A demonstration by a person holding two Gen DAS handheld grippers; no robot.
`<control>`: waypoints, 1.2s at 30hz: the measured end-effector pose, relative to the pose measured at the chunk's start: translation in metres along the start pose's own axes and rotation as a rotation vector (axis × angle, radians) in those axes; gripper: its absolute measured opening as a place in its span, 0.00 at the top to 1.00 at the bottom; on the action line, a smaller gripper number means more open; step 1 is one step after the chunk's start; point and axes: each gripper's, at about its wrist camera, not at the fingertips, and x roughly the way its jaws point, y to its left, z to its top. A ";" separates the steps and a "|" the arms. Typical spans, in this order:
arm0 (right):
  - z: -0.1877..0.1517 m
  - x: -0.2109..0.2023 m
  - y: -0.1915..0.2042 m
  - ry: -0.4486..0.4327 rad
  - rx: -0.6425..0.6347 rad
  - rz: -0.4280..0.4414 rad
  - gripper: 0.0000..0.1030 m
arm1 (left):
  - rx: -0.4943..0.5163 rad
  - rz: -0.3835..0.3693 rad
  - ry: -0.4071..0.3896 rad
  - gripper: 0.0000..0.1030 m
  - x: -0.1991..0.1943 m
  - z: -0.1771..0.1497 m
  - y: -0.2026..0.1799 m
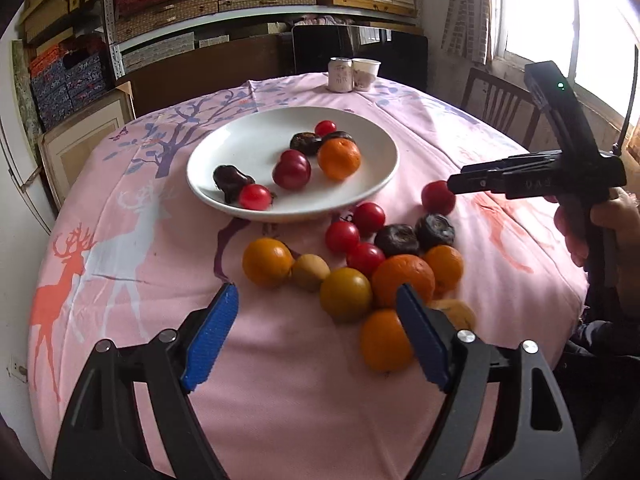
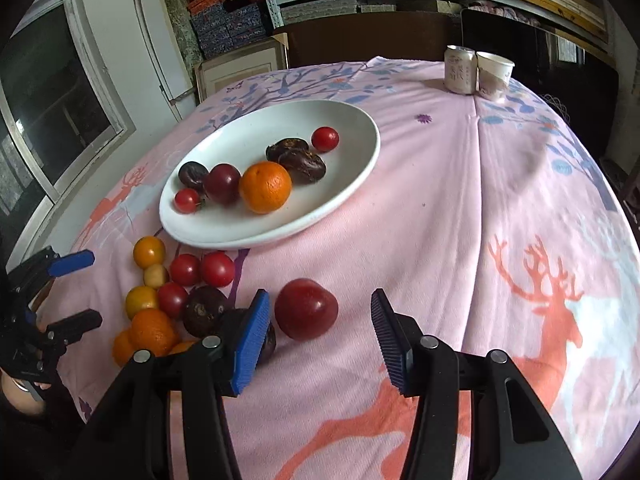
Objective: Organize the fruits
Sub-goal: 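Grasp an orange with the left tool while the right tool grasps a pale yellow fruit, then place the orange on the plate with the left tool while the right tool places the yellow fruit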
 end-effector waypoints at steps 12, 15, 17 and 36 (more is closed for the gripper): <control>-0.068 -0.011 0.085 0.125 -0.209 0.322 0.49 | 0.167 -0.029 0.050 0.41 0.001 -0.040 -0.043; -0.064 -0.004 0.087 0.121 -0.152 0.364 0.49 | 0.164 -0.041 0.046 0.41 0.010 -0.037 -0.044; -0.064 -0.002 0.090 0.117 -0.139 0.370 0.49 | 0.165 -0.037 0.056 0.41 0.016 -0.037 -0.045; -0.040 -0.034 0.059 -0.035 -0.049 0.354 0.60 | 0.015 -0.115 -0.052 0.66 -0.013 -0.019 -0.017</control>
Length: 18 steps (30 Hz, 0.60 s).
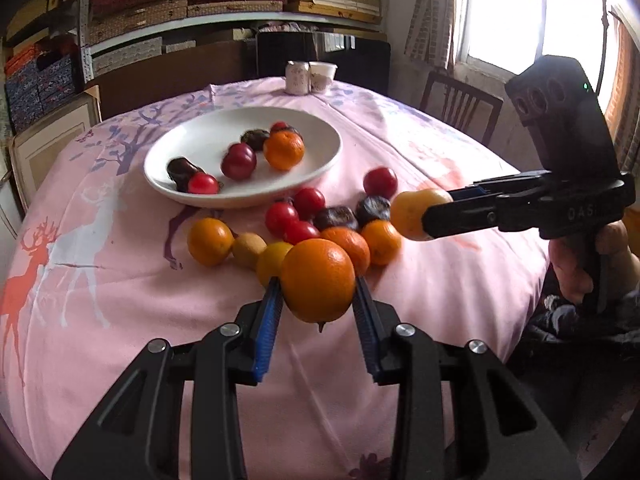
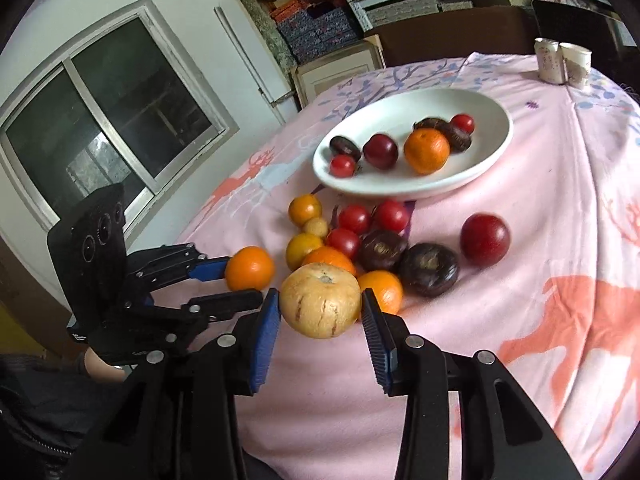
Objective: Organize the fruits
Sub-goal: 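Place the orange on the plate with the left tool while the right tool places the yellow fruit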
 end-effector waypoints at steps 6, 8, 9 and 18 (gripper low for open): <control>0.067 0.002 -0.018 -0.066 -0.007 -0.155 0.60 | -0.111 0.059 -0.053 0.66 0.017 0.063 0.037; 0.090 0.011 -0.025 -0.073 0.003 -0.194 0.60 | -0.141 0.083 -0.043 0.66 0.034 0.085 0.049; 0.099 0.015 -0.029 -0.078 0.008 -0.217 0.60 | -0.155 0.096 -0.035 0.66 0.041 0.094 0.055; 0.150 0.042 -0.061 -0.059 0.056 -0.330 0.60 | -0.241 0.169 0.023 0.66 0.087 0.134 0.093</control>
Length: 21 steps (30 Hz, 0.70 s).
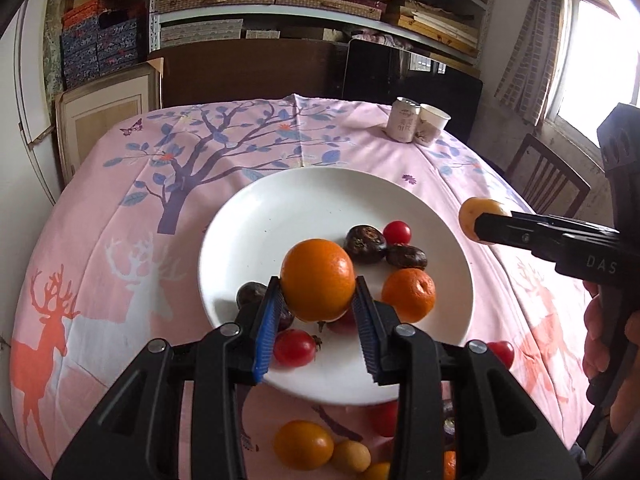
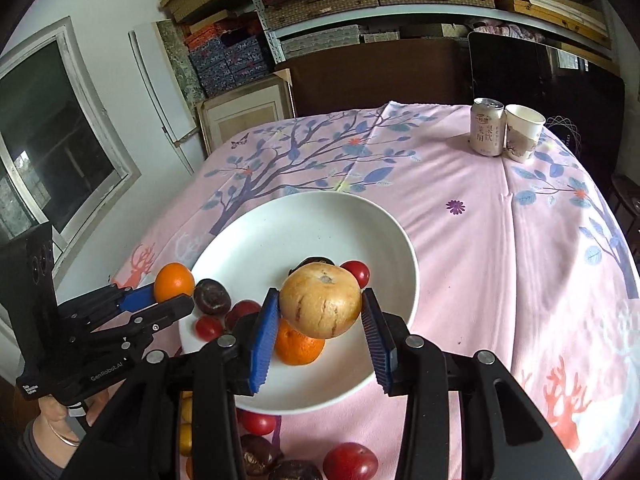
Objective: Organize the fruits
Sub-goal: 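Place the orange on the plate with the left tool while the right tool places the yellow fruit, then grasp a small orange from the pile with the left tool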
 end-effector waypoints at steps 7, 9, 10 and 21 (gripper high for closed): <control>0.022 0.024 0.000 0.015 0.027 0.001 0.42 | -0.024 0.071 -0.002 0.30 0.012 0.017 0.008; 0.020 0.018 -0.001 0.004 0.035 0.017 0.42 | -0.041 0.037 -0.031 0.28 -0.002 0.016 0.012; 0.018 0.014 -0.001 0.000 0.031 0.018 0.42 | -0.038 0.035 -0.041 0.28 -0.008 0.014 0.012; -0.071 -0.053 0.002 0.011 -0.077 0.009 0.42 | 0.223 0.019 -0.051 0.24 -0.083 -0.103 -0.039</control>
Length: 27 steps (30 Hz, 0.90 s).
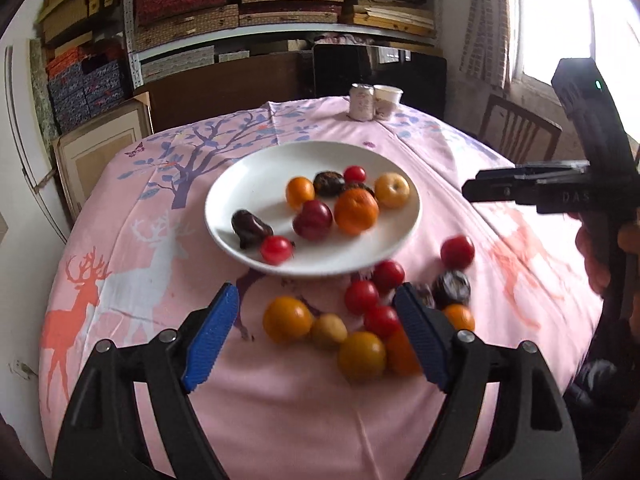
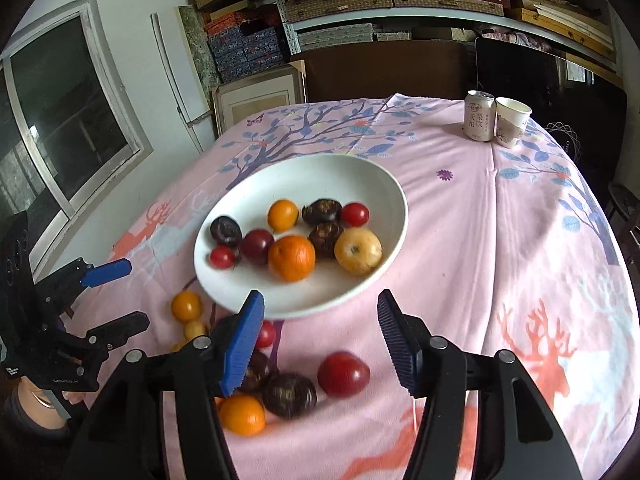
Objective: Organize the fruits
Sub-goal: 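Grasp a small orange from the pile with the left tool, then place the small orange on the plate with the left tool while the right tool places a red plum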
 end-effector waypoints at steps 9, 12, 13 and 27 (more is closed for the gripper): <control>-0.064 0.006 -0.011 0.042 0.021 -0.022 0.42 | 0.083 -0.009 0.083 0.49 0.014 -0.045 -0.026; -0.069 0.008 -0.017 0.041 0.053 -0.008 0.42 | 0.067 -0.024 0.123 0.60 0.031 -0.044 -0.020; -0.070 0.007 -0.017 0.041 0.055 -0.005 0.42 | 0.066 -0.033 0.126 0.60 0.033 -0.043 -0.021; -0.067 0.013 -0.018 0.042 0.039 0.023 0.42 | 0.035 -0.057 0.118 0.66 0.050 -0.028 -0.019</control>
